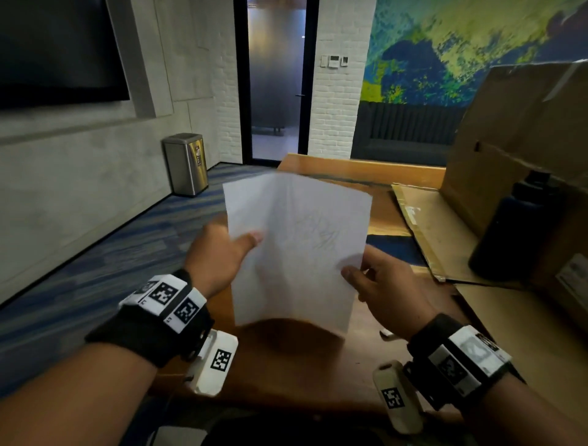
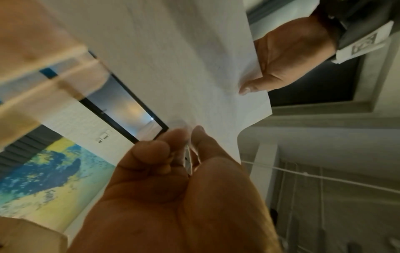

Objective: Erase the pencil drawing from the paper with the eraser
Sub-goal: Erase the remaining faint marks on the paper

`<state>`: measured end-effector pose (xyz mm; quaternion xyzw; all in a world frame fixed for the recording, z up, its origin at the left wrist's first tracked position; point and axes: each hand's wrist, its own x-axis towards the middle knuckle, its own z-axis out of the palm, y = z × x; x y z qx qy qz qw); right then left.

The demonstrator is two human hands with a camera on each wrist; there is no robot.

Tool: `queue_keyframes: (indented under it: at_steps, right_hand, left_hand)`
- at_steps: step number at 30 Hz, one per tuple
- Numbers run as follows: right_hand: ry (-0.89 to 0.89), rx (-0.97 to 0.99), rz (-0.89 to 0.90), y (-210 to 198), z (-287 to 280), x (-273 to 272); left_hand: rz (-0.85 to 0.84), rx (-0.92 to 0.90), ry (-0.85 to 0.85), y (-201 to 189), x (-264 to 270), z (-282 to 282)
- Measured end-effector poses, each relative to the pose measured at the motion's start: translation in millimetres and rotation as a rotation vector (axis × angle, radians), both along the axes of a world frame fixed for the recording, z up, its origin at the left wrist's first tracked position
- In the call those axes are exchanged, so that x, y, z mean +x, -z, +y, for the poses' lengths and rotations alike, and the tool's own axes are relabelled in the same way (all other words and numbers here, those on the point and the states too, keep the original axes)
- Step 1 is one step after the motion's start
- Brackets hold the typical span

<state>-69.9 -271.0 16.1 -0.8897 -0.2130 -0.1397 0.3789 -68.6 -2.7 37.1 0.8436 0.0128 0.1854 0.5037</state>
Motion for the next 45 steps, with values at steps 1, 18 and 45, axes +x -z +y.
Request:
queue_keyframes:
  at_steps: [1, 18, 45]
  right_hand:
    - [0.011, -0.046, 0.034, 5, -1, -1]
    - [0.070, -0.551, 0.300, 27, -71, 37]
    - [-0.479, -0.938, 0.222, 29, 52, 29]
  left_hand:
    - [0.079, 0.038, 0.028, 7, 0, 1]
    - [0.312, 0.049, 0.171, 54, 9, 24]
    - [0.659, 1.179, 0.622, 95, -1, 15]
